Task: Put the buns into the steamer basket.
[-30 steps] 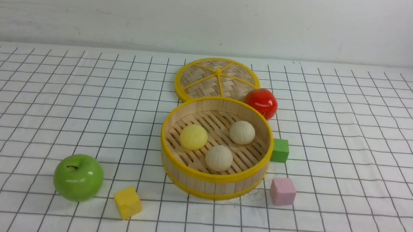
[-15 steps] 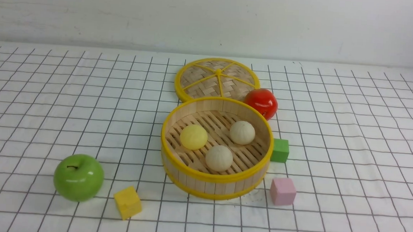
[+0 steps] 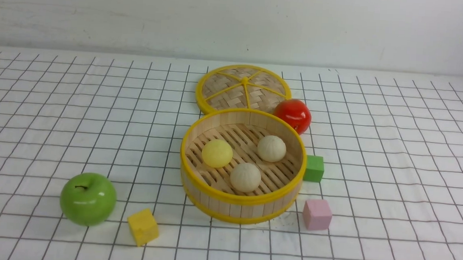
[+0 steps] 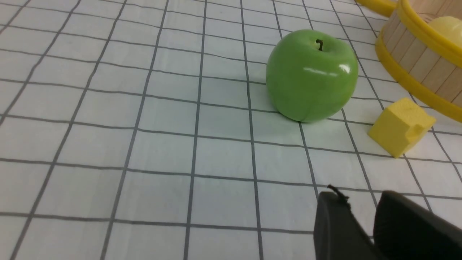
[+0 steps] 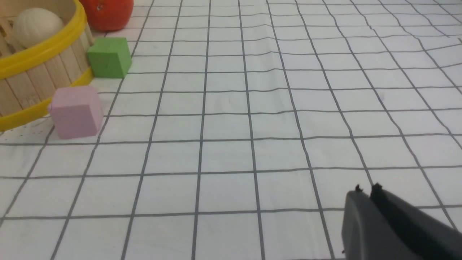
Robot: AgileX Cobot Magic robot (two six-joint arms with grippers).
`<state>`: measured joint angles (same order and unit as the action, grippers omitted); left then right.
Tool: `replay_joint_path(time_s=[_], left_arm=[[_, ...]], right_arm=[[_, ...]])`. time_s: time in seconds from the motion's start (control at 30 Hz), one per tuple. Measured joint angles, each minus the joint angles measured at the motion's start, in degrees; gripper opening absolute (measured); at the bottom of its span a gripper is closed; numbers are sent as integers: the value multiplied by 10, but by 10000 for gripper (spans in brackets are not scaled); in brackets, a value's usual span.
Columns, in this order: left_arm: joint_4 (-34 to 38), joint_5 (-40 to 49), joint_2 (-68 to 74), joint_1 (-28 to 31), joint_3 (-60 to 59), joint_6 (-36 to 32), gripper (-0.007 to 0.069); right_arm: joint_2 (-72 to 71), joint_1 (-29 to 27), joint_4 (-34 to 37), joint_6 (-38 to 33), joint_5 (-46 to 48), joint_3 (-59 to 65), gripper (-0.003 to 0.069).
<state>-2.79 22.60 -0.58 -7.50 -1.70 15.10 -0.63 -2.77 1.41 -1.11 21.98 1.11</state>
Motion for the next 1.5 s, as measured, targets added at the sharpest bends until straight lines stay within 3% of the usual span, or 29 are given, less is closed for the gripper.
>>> replay_joint_path(time_s=[1.5], left_arm=[[0, 0, 0, 0, 0, 0, 196]], right_arm=[[0, 0, 0, 0, 0, 0, 80]])
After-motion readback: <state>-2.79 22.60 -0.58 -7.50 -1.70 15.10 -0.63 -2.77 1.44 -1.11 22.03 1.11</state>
